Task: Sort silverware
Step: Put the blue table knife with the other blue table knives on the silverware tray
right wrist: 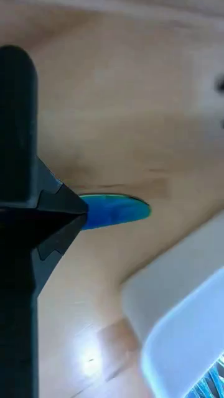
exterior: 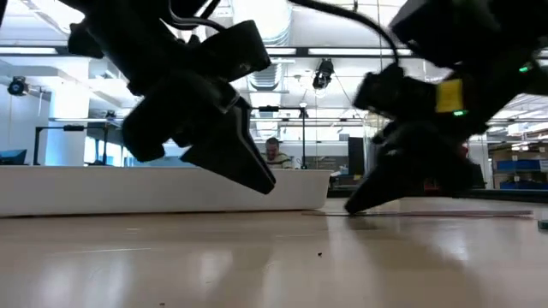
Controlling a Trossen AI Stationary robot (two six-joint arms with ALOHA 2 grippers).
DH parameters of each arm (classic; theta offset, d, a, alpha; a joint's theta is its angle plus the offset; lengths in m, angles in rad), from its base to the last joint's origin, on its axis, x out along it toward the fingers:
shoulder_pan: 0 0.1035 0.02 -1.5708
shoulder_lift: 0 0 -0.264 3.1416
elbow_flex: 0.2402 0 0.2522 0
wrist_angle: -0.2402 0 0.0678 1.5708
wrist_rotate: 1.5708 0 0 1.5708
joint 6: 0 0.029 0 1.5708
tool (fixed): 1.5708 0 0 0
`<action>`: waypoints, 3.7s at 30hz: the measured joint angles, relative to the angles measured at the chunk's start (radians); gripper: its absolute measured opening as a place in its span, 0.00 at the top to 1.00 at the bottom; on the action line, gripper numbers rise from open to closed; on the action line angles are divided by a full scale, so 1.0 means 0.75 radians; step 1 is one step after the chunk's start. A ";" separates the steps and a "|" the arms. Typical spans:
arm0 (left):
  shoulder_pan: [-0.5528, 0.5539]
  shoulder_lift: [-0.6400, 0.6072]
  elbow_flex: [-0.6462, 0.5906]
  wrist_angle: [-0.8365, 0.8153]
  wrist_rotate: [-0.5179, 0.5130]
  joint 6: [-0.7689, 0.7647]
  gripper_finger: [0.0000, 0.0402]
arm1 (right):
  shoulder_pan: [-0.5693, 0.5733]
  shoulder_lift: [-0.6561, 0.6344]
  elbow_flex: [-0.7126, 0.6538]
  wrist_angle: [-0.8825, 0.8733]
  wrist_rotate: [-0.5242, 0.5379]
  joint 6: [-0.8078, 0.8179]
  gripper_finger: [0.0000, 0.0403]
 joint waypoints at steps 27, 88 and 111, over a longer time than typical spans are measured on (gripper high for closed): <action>-0.095 0.070 0.054 0.147 0.005 -0.121 1.00 | 0.013 -0.002 0.224 -0.186 -0.127 -0.129 1.00; -0.058 0.134 0.095 -0.229 0.199 -0.494 1.00 | 0.030 -0.412 -0.877 1.062 -0.429 -0.374 0.72; -0.057 0.135 0.089 -0.208 0.201 -0.512 1.00 | -0.018 0.328 -0.810 1.791 -0.495 -0.389 0.66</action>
